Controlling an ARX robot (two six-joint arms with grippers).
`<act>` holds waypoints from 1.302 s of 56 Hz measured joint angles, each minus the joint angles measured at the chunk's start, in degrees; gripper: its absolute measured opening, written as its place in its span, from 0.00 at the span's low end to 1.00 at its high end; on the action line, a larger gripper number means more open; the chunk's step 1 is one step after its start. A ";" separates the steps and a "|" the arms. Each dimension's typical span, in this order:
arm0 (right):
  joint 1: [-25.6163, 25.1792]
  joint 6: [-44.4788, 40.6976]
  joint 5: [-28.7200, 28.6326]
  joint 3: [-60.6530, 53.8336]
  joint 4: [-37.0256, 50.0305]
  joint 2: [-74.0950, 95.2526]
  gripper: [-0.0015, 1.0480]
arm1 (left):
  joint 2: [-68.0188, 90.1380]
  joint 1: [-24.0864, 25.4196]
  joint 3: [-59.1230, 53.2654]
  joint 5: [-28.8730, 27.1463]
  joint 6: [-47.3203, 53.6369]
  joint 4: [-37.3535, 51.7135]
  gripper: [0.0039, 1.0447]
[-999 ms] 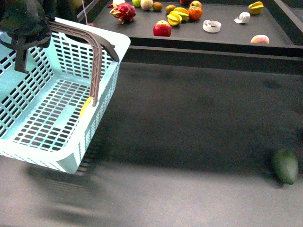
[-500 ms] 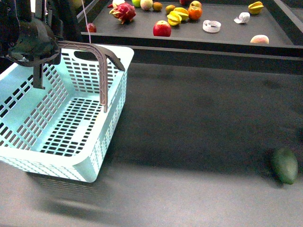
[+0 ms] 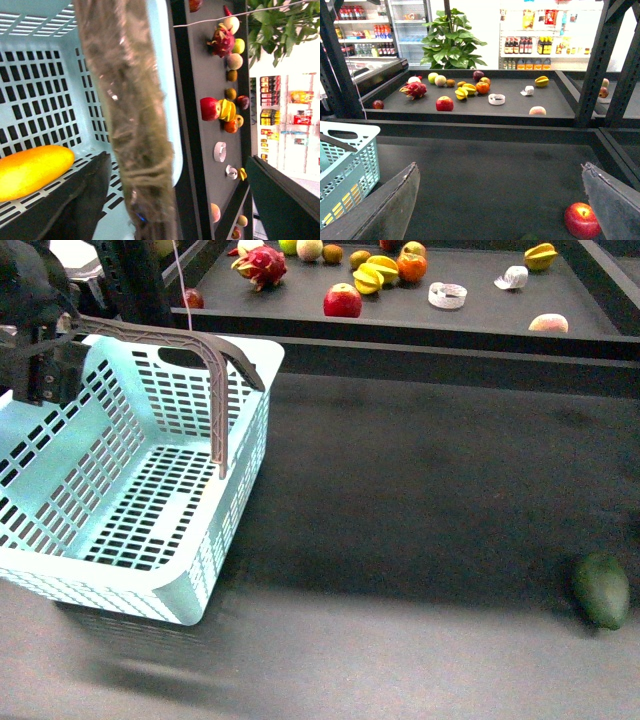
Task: Pick mango with right arm and hold basket with left
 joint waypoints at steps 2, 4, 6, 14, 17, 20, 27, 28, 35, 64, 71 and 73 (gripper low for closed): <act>0.00 0.00 -0.02 0.00 0.00 0.00 0.92 | -1.40 0.24 -1.44 -0.02 1.07 0.33 0.94; 0.00 0.00 0.00 0.00 0.00 0.00 0.92 | -2.97 0.61 -3.23 0.24 2.16 0.76 0.94; 0.00 0.00 0.00 0.00 0.00 0.00 0.92 | -5.03 1.25 -5.49 0.61 3.76 1.16 0.95; 0.00 0.00 -0.02 0.00 0.00 0.00 0.92 | -13.73 4.59 -13.60 1.44 8.24 1.99 0.95; 0.00 0.00 -0.02 0.00 0.00 0.00 0.92 | -18.51 6.62 -17.51 1.95 10.32 2.69 0.95; 0.00 0.00 -0.02 0.00 0.00 0.00 0.92 | -22.51 8.55 -20.85 2.45 11.76 2.86 0.95; 0.00 0.00 -0.02 0.00 0.00 0.00 0.92 | -29.59 11.69 -26.82 3.34 13.73 2.34 0.95; 0.00 0.00 0.00 0.00 0.00 0.00 0.92 | -30.93 12.11 -27.74 3.37 13.94 1.86 0.95; 0.00 0.00 -0.02 0.00 0.00 0.00 0.92 | -39.28 15.08 -31.39 2.95 17.64 -3.52 0.95; 0.00 0.00 0.00 0.00 0.00 -0.02 0.92 | -46.75 14.78 -45.44 23.08 66.86 20.61 0.42; 0.00 0.00 0.00 0.00 0.00 -0.02 0.92 | -52.04 12.92 -48.63 21.59 70.77 17.88 0.18; 0.00 0.00 0.00 0.00 0.00 -0.02 0.92 | -53.90 12.44 -49.48 21.11 71.34 16.87 0.10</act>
